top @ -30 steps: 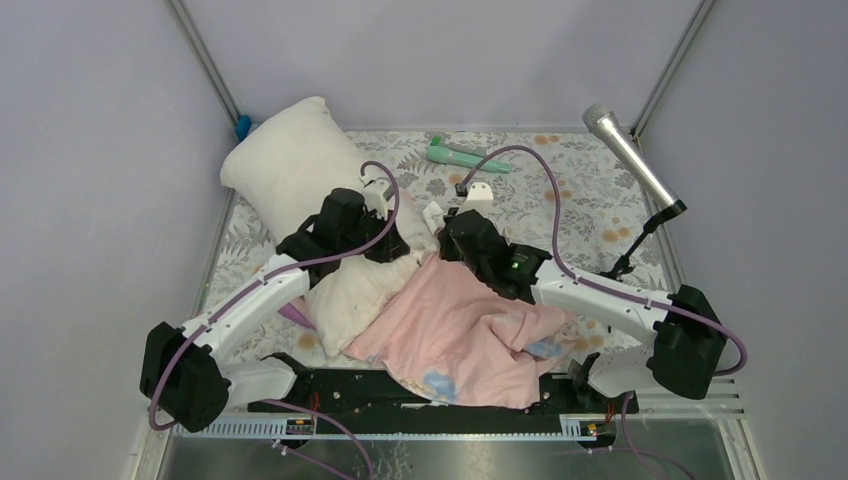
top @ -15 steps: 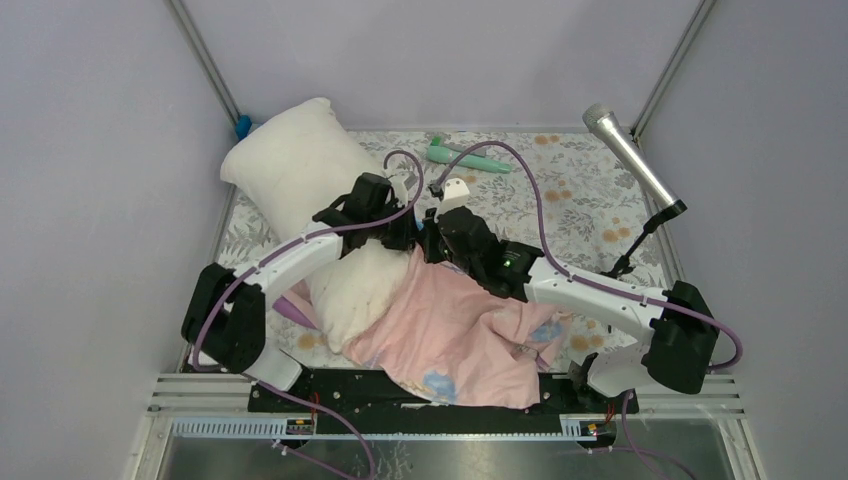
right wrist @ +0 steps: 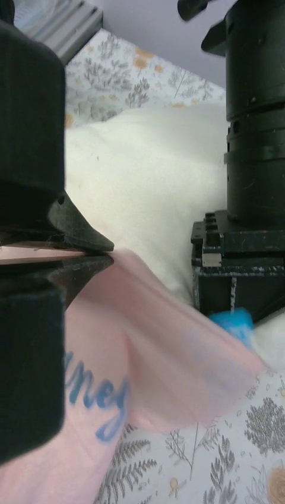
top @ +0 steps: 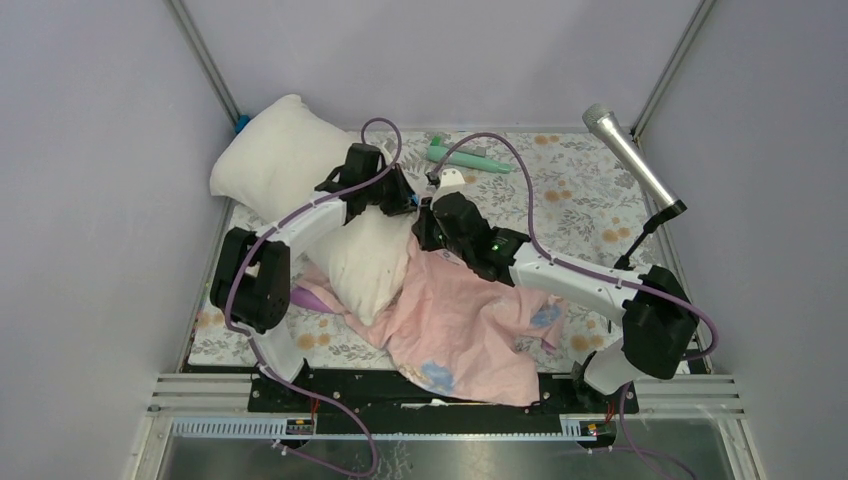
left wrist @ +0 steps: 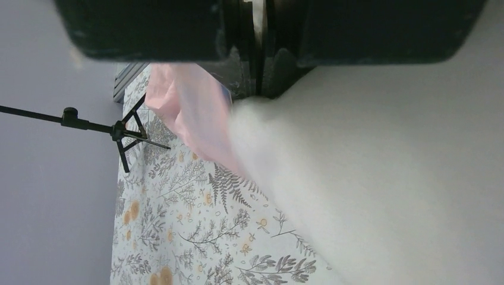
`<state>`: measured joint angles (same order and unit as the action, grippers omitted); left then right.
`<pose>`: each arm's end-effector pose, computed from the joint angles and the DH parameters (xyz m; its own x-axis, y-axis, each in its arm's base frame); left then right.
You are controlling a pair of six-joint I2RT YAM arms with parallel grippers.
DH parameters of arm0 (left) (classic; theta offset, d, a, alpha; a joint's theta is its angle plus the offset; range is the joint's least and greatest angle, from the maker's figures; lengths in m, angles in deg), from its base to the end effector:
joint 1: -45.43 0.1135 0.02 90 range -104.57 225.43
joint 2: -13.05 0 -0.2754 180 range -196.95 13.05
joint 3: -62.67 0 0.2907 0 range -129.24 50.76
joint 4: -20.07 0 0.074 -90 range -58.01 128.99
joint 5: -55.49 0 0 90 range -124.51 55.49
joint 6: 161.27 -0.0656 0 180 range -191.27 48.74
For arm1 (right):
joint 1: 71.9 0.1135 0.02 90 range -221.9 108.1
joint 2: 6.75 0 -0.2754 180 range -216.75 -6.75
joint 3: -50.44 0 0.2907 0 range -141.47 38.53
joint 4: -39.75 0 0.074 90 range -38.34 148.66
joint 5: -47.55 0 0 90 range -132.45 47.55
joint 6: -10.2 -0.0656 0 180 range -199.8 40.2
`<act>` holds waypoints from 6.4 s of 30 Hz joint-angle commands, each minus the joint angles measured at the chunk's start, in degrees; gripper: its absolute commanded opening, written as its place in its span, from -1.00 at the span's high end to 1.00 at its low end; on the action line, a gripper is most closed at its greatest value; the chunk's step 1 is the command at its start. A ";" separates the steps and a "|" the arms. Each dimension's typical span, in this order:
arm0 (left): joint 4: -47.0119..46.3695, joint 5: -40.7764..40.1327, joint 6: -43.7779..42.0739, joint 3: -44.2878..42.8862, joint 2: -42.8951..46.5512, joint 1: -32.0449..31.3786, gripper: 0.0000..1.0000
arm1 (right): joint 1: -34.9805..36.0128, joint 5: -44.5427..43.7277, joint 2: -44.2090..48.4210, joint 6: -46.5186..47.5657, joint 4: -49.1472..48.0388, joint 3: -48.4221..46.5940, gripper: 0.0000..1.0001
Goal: Put the pillow into the pillowcase
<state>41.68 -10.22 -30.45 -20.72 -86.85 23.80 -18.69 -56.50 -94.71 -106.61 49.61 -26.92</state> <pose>0.4096 -0.1914 0.2196 -0.8505 -0.3037 -0.4294 0.1068 0.6997 -0.7064 0.2672 0.3307 0.2871 -0.4758 0.0943 -0.8745 -0.4774 0.8074 0.3468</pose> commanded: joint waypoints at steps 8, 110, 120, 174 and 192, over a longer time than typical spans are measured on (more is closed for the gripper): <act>10.23 -8.02 -9.11 0.93 15.51 0.89 -0.03 | 1.14 1.11 5.62 -2.87 3.95 1.82 0.16; 13.98 -31.53 -17.97 -10.87 10.08 -4.46 -0.98 | -9.02 -1.99 9.80 -2.55 15.28 -5.72 -0.40; 2.88 -24.73 -5.15 11.43 7.83 -4.66 0.40 | -10.82 -1.65 0.57 -1.23 14.40 -9.17 -0.38; -17.31 5.41 17.03 38.31 21.81 -1.23 1.00 | -2.09 4.84 -41.85 3.72 39.87 -80.72 1.00; -46.05 3.27 41.58 19.73 -0.37 9.76 1.00 | -1.88 7.13 -24.73 6.19 35.68 -59.41 -0.27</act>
<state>0.11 -10.55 8.33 3.69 -82.37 32.92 -21.44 -48.19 -130.14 -100.90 88.15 -91.88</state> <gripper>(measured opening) 0.037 0.566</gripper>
